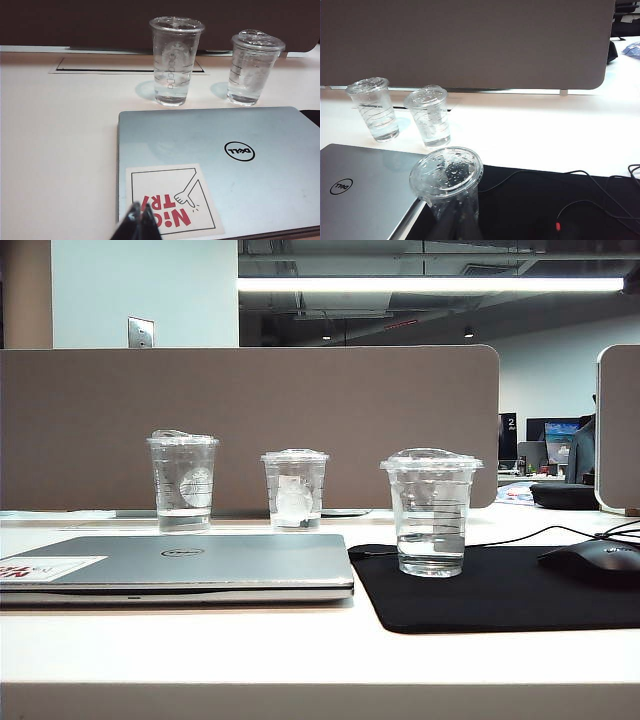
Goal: Pick up the coffee cup on the right and place it on the right side of the laptop.
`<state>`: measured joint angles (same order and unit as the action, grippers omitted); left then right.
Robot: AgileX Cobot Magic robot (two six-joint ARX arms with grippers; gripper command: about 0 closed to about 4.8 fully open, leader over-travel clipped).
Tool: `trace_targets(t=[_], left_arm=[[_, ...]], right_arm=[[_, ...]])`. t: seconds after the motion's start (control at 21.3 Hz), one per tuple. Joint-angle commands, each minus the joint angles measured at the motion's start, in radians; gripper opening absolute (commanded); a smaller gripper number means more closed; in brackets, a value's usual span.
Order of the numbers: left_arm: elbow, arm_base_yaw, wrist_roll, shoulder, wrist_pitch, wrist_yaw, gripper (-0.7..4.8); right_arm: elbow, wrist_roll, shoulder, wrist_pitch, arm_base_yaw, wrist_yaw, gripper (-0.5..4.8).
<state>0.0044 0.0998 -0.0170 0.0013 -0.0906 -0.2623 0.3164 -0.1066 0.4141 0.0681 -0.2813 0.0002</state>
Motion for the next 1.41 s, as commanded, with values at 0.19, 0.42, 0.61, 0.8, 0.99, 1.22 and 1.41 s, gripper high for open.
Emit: trace_targets(t=[0.19, 0.42, 0.61, 0.8, 0.99, 1.22, 1.41], left_arm=[[0.003, 0.001, 0.002, 0.000, 0.009, -0.008, -0.05], [0.003, 0.001, 0.002, 0.000, 0.009, -0.008, -0.05], [0.003, 0.001, 0.002, 0.000, 0.009, -0.008, -0.05], [0.003, 0.001, 0.002, 0.000, 0.009, -0.008, -0.05], [0.003, 0.001, 0.002, 0.000, 0.009, -0.008, -0.05], [0.003, 0.001, 0.002, 0.000, 0.010, -0.008, -0.05], [0.003, 0.001, 0.002, 0.000, 0.009, -0.008, -0.05]], right_arm=[[0.003, 0.011, -0.124, -0.102, 0.056, -0.002, -0.05], [-0.036, 0.011, -0.248, -0.112, 0.153, 0.000, -0.05], [-0.101, -0.022, -0.343, -0.105, 0.251, -0.003, -0.05], [-0.189, -0.054, -0.415, -0.077, 0.333, -0.021, -0.05], [-0.224, -0.025, -0.415, -0.051, 0.336, -0.029, -0.05], [-0.309, 0.007, -0.415, 0.021, 0.328, -0.029, -0.05], [-0.315, 0.029, -0.415, -0.011, 0.323, -0.028, -0.05]])
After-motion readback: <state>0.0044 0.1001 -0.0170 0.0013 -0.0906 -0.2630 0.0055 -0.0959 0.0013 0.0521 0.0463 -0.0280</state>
